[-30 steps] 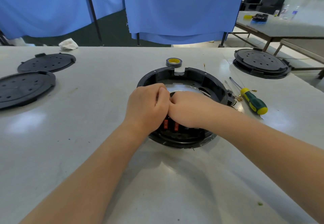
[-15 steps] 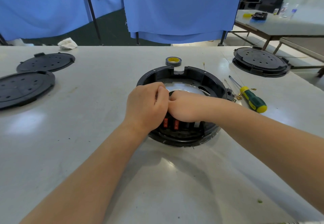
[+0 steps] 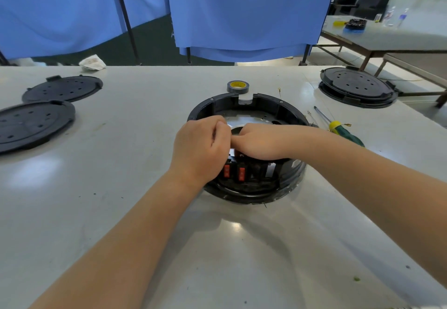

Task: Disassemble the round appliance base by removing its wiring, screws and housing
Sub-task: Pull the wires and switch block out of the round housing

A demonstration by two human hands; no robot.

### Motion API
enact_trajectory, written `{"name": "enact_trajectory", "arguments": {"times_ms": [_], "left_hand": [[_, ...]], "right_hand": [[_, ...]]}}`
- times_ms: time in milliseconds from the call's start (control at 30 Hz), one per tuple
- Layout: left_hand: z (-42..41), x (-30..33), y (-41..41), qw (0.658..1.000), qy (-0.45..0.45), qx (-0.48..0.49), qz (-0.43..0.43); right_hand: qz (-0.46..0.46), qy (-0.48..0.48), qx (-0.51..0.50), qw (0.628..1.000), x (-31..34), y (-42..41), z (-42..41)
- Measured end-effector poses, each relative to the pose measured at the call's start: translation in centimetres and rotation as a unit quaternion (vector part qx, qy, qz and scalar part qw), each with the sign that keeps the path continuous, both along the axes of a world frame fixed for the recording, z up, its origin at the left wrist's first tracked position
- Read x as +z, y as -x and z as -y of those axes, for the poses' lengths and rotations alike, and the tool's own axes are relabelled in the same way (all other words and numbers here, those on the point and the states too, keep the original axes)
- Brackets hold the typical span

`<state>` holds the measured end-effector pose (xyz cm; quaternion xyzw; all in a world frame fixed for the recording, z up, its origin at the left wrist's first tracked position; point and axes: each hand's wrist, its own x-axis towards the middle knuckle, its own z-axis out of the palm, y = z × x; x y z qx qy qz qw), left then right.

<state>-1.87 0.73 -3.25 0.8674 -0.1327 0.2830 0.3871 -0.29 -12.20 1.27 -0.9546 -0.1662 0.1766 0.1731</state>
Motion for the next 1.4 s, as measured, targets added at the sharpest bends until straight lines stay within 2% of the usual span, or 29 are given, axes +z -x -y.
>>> {"name": "enact_trajectory", "arguments": {"times_ms": [200,733,800,967,1033,1400], "left_hand": [[0.0,0.0,0.0,1.0,0.001,0.001,-0.003],[0.0,-0.1,-0.1,1.0,0.003,0.004,0.004],[0.0,-0.1,-0.1,1.0,0.004,0.003,0.002],[0.0,-0.1,0.0,1.0,-0.002,0.003,0.001],[0.1,-0.1,0.0,1.0,0.0,0.006,0.0],[0.1,-0.1,0.0,1.0,-0.007,0.015,-0.002]], "right_hand": [[0.002,0.022,0.019,1.0,-0.3,0.2,0.3],[-0.002,-0.022,0.041,0.999,-1.2,-0.4,0.3],[-0.029,-0.025,0.044,0.998,-1.1,-0.6,0.6],[-0.229,-0.048,0.052,0.971,1.0,-0.9,2.0],[-0.268,-0.047,0.084,0.959,1.5,-1.3,2.3],[-0.279,0.005,0.114,0.953,2.6,-1.5,1.1]]}}
